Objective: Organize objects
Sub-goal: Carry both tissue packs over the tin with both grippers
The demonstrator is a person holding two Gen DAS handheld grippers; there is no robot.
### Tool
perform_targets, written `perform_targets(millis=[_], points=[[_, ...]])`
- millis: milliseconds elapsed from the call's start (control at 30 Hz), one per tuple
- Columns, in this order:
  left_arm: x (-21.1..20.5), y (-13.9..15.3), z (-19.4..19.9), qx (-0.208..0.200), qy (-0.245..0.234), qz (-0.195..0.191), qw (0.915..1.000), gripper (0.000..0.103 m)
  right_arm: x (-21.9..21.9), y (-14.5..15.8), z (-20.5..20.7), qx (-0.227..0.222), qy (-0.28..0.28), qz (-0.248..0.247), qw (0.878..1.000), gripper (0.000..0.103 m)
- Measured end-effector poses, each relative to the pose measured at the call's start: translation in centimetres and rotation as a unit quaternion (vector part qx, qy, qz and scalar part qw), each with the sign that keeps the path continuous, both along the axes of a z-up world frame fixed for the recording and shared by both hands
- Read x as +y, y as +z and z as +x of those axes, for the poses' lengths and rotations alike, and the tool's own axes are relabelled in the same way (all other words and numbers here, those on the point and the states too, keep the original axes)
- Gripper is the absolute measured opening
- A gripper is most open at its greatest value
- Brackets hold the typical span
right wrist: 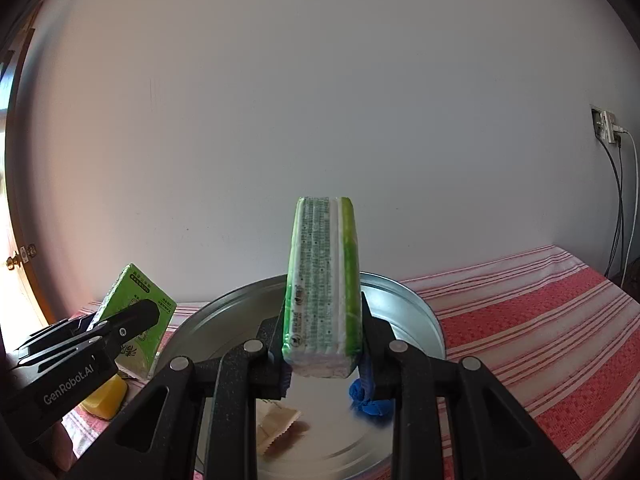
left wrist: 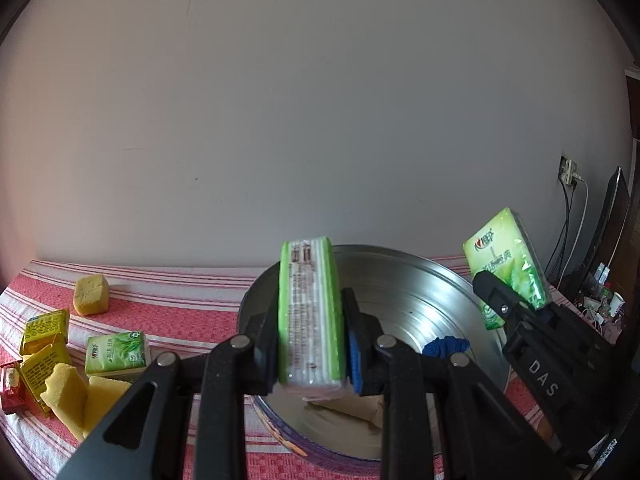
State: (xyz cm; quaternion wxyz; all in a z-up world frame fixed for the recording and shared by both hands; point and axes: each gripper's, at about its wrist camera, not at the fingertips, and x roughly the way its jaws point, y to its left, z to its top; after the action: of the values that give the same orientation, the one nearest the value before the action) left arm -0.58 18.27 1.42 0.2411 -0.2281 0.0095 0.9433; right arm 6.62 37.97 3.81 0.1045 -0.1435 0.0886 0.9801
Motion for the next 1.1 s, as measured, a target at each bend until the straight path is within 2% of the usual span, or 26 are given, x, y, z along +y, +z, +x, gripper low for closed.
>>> perform_targets(millis=[567,667,900,1100], points=[[5.1,-2.3,-2.0,-0.022,-0.010,-0.036,0.9991,0.025,1.7,-1.5,-2.0,-0.046,-0.034,0.024,0.998,0.028],[5.5,-2.8,-2.3,-0.023,-0.012,-0.044,0.9987,0.025,2.0,-1.8,-2.2,-0.054,-0.033,0.016,0.998,0.028],[5.7,-3.9,-3.3,-0.032,-0.003,-0.063,0.9975,0.025,1.8,-2.8,-3.3,-0.079,-0.027,0.033,0.996,0.028],[6.3,-4.3,-3.6,-0.047,0.007,-0.074,0.9961,0.025,2.3,-3.1,-3.4,-0.082,-0.023,0.033,0.996,0.028]])
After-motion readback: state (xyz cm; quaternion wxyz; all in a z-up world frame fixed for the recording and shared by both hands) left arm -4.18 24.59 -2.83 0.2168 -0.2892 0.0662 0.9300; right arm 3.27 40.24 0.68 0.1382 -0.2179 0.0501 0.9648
